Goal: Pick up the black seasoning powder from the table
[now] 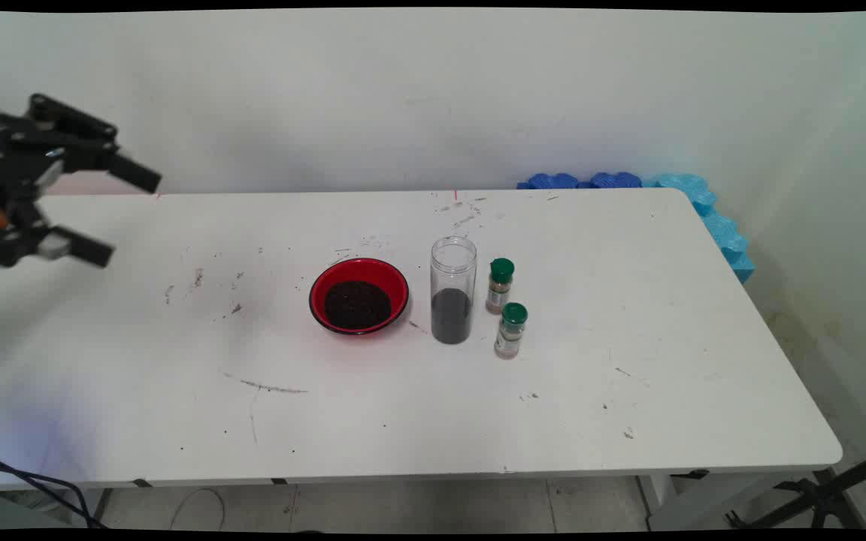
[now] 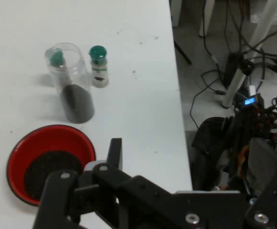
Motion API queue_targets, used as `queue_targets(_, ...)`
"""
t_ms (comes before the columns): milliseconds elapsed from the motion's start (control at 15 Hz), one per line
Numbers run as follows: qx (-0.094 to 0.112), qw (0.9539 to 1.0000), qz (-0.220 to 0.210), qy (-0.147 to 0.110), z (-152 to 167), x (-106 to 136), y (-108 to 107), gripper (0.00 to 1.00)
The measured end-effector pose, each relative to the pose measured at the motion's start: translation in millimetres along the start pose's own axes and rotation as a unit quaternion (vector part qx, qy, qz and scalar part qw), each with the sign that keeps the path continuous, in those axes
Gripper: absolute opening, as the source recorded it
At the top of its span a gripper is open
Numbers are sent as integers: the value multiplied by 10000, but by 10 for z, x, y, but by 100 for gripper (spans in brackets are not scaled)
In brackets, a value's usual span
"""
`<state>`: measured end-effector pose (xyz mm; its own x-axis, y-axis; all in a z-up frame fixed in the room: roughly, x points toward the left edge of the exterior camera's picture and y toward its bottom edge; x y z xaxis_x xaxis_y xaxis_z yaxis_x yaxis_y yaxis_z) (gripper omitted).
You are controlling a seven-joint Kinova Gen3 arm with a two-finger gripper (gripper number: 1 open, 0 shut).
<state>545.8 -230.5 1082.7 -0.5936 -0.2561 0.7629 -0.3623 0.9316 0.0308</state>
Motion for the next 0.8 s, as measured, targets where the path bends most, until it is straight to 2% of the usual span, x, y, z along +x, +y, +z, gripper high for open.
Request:
queue_targets(333,166,9997,-202,24,318,88,-467,100)
queue_targets(800,395,9971,-638,-113,938,72,-1070,100)
